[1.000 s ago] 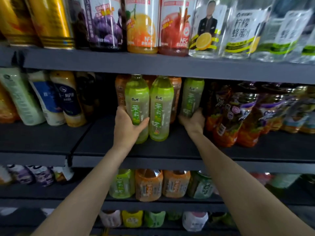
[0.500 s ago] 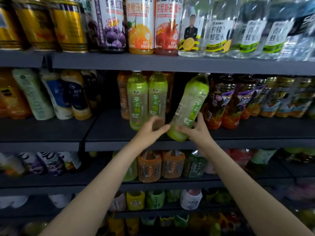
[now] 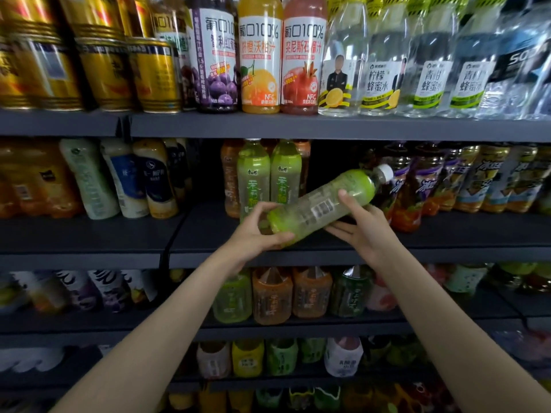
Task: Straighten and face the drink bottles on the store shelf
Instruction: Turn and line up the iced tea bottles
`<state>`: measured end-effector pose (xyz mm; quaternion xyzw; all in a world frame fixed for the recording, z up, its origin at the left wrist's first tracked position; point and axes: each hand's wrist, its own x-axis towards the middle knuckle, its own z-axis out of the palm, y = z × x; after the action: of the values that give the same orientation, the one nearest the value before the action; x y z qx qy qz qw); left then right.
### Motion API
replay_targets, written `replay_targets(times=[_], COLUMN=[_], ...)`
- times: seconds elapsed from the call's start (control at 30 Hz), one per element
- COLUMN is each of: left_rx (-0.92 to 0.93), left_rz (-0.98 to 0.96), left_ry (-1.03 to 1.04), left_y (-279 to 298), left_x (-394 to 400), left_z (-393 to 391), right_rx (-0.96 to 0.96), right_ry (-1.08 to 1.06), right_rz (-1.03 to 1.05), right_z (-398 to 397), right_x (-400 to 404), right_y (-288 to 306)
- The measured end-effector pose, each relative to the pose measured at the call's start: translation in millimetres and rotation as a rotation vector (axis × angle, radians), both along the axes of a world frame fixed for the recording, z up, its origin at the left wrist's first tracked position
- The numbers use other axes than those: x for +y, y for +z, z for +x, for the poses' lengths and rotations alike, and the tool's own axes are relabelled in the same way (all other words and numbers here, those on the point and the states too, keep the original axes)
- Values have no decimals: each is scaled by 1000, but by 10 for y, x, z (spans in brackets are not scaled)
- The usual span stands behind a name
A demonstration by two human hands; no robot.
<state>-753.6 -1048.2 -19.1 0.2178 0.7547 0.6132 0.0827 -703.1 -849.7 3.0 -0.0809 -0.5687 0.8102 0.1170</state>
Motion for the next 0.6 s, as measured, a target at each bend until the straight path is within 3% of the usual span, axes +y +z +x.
replay_targets(times=[0.13, 0.2, 0.27, 0.37, 0.43, 0.5, 0.6], left_rx=[382, 454, 242, -309, -348, -160, 480], left_rz=[-149, -157, -18, 357, 414, 339, -4], left_ry=[94, 138, 85, -129, -207, -124, 86], left_y=[126, 140, 155, 260, 292, 324, 379], left_x=[-69, -76, -91, -118, -124, -109, -101], left_z=[22, 23, 9, 48, 39, 63, 47], right_rx=[-34, -20, 12, 78, 125, 115, 25], right_ry=[-36, -58, -61, -14, 25, 51, 116], right_rz=[-125, -148, -162, -152, -92, -23, -132], right_z=[13, 9, 10, 16, 25, 43, 72], right_x=[-46, -66, -75, -70, -62, -61, -93], right_y=[113, 155, 202, 307, 359, 386, 349])
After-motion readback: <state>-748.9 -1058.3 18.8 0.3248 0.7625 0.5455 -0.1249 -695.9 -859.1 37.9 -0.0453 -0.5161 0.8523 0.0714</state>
